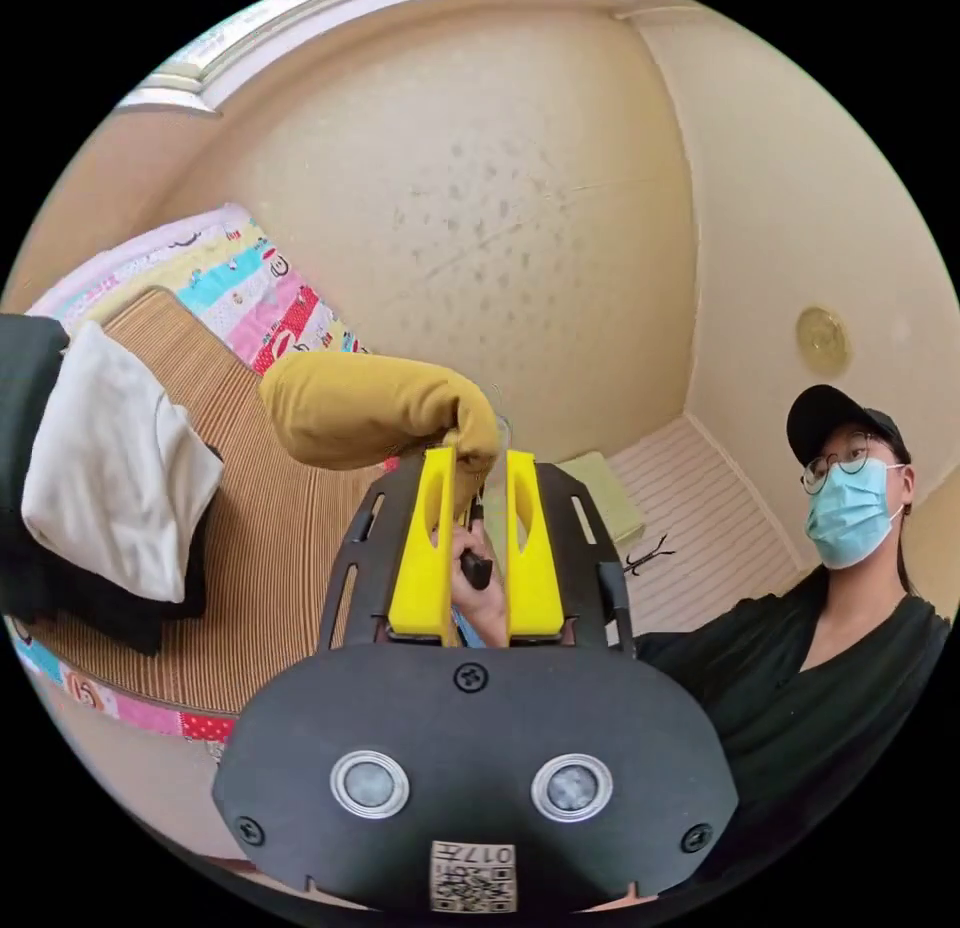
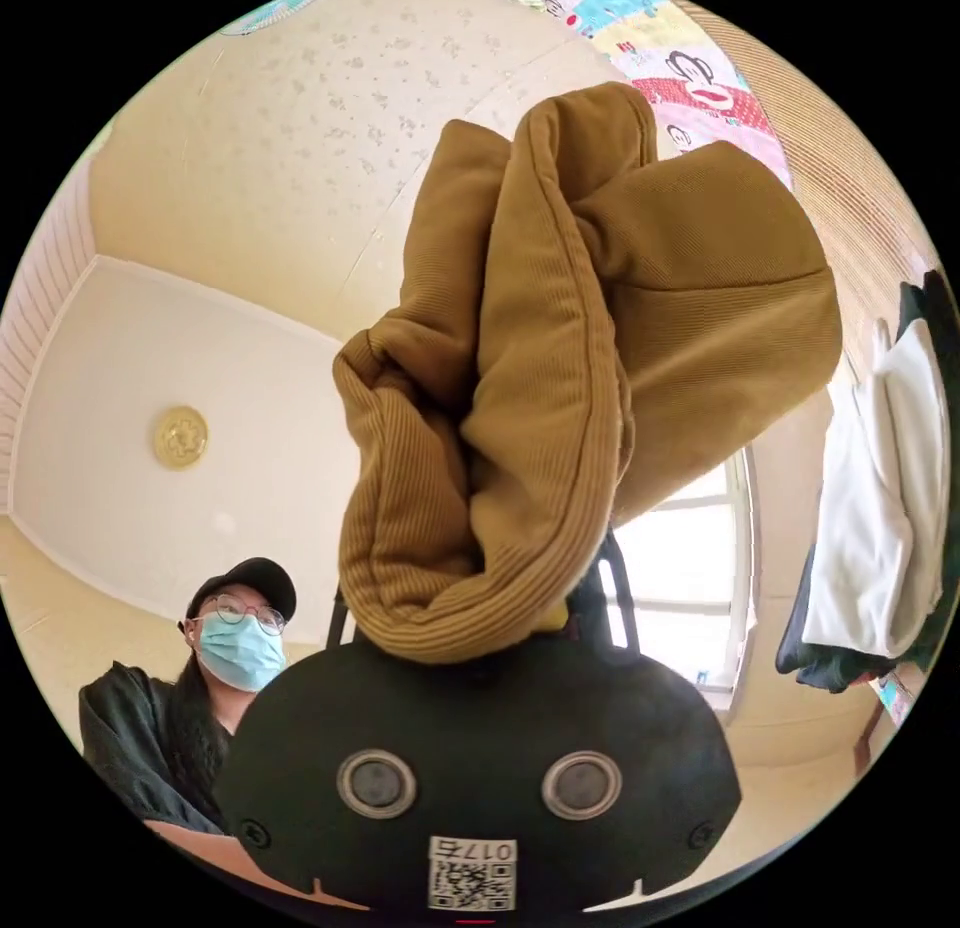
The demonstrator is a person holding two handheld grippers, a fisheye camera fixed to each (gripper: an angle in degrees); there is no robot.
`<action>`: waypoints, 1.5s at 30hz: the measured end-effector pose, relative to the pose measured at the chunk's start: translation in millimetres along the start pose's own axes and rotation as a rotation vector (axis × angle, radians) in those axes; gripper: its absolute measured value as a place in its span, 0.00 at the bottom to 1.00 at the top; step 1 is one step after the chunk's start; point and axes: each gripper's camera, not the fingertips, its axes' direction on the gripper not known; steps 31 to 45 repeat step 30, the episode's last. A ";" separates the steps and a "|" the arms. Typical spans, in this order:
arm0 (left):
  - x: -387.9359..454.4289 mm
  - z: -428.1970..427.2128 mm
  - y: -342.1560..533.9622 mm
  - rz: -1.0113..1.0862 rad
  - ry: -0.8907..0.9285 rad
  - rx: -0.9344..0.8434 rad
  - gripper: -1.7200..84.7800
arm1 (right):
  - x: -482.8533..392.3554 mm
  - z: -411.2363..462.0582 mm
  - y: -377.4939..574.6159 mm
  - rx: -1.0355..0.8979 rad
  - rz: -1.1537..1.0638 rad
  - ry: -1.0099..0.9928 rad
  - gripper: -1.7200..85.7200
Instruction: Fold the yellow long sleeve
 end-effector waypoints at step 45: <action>191.7 342.1 263.3 0.471 0.026 -0.721 0.01 | -185.4 -416.0 76.8 0.214 0.390 2.035 0.10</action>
